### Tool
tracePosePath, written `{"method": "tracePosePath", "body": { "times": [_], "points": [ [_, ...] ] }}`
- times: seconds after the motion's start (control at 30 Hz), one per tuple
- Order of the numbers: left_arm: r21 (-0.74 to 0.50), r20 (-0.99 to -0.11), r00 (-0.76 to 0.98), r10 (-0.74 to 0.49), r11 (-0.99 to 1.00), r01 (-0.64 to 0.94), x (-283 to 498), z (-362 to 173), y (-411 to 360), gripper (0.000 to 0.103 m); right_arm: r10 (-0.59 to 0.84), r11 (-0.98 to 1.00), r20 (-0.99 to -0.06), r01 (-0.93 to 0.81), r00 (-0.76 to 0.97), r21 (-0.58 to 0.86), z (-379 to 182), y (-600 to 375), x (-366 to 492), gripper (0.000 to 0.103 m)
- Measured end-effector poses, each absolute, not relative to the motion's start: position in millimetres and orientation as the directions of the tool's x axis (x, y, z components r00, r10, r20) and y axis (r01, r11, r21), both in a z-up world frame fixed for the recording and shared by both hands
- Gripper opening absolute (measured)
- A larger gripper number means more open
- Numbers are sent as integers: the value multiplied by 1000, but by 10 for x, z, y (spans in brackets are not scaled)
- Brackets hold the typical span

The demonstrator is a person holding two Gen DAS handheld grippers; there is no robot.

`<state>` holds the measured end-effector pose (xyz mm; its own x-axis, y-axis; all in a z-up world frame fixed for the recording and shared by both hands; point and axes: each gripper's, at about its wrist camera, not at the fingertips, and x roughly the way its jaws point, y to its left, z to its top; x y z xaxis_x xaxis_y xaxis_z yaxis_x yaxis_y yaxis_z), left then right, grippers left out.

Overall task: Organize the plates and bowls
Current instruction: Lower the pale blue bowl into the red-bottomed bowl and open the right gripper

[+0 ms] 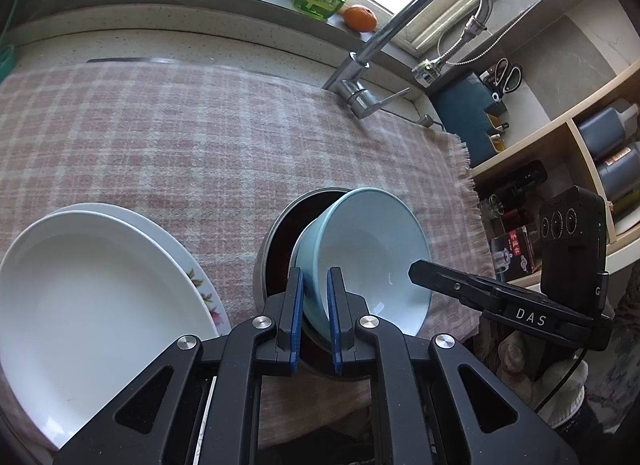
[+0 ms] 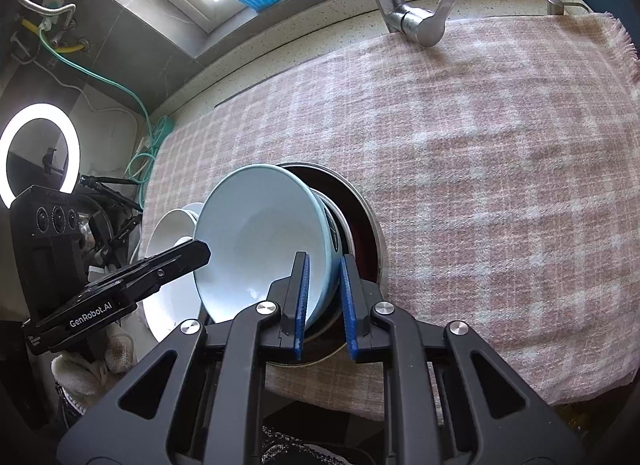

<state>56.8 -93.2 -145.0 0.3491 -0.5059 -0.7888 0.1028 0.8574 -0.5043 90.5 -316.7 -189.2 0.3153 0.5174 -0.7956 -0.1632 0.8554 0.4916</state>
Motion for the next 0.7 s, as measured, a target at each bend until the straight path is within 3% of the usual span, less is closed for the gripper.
{"method": "tracePosePath", "body": {
  "times": [0.6, 0.67, 0.7],
  "points": [
    [-516, -794, 319, -517, 851, 94, 582, -1521, -936, 11, 526, 850, -793, -158, 307, 503, -1909, -3197, 905, 21],
    [-511, -795, 325, -512, 854, 94, 567, -1505, -907, 13, 517, 856, -793, -168, 323, 489, -1881, -3203, 889, 39],
    [-507, -797, 330, -507, 857, 92, 561, -1494, -890, 19, 513, 858, -789, -175, 338, 483, -1856, -3217, 874, 45]
  ]
}}
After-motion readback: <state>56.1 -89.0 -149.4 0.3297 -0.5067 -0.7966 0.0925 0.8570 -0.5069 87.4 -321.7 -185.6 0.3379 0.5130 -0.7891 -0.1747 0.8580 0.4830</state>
